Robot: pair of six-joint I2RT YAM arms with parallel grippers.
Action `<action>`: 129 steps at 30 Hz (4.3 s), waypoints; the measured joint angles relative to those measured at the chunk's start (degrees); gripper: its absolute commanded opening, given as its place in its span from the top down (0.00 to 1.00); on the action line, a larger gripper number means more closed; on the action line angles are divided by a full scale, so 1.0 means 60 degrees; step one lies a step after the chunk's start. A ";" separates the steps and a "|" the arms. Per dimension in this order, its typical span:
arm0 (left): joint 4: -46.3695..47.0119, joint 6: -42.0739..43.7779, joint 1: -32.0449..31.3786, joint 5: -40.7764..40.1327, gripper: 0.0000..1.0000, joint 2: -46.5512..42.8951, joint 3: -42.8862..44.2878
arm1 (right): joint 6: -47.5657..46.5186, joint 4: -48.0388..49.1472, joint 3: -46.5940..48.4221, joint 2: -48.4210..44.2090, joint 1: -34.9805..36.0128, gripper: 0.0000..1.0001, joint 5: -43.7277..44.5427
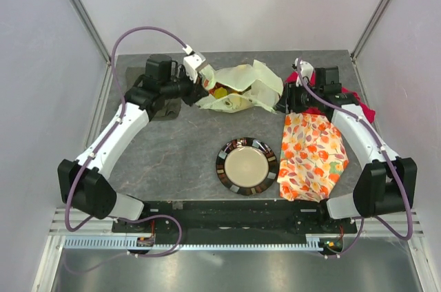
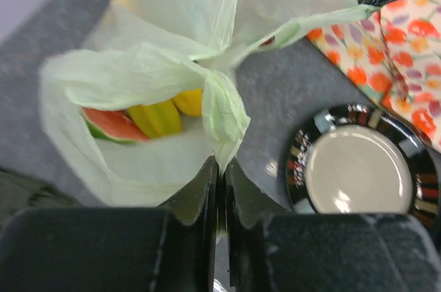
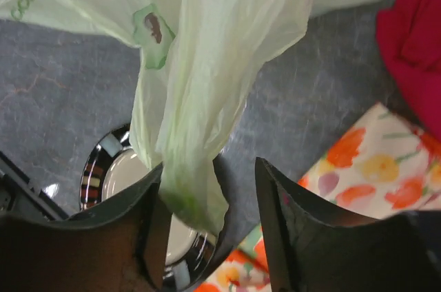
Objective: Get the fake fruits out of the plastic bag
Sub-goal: Adjust the plastic bag at the center of the board, then take out the fake fruit from the plastic bag, then place the fake fruit on the plate.
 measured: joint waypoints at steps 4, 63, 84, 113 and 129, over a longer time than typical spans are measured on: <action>-0.0404 -0.0346 -0.0066 0.0102 0.62 0.0000 -0.0543 | -0.0670 -0.1384 0.0787 0.0015 -0.0015 0.32 0.0095; -0.0033 -0.4360 0.0980 -0.0590 0.98 -0.2280 -0.2248 | -0.1370 -0.0874 0.4000 0.3854 0.4473 0.39 0.3610; -0.0714 -0.4313 0.0998 -0.0324 0.98 -0.3300 -0.2889 | 0.1075 -0.1093 0.5595 0.6699 0.4932 0.13 0.5603; -0.0433 -0.3887 0.1027 -0.0328 0.98 -0.1563 -0.1876 | -0.1800 -0.0801 0.3759 0.1708 0.5016 0.75 0.2572; -0.0076 -0.3439 0.1042 -0.0364 0.98 -0.2040 -0.1821 | -0.5166 -0.2874 0.0911 -0.1169 0.7941 0.73 0.1279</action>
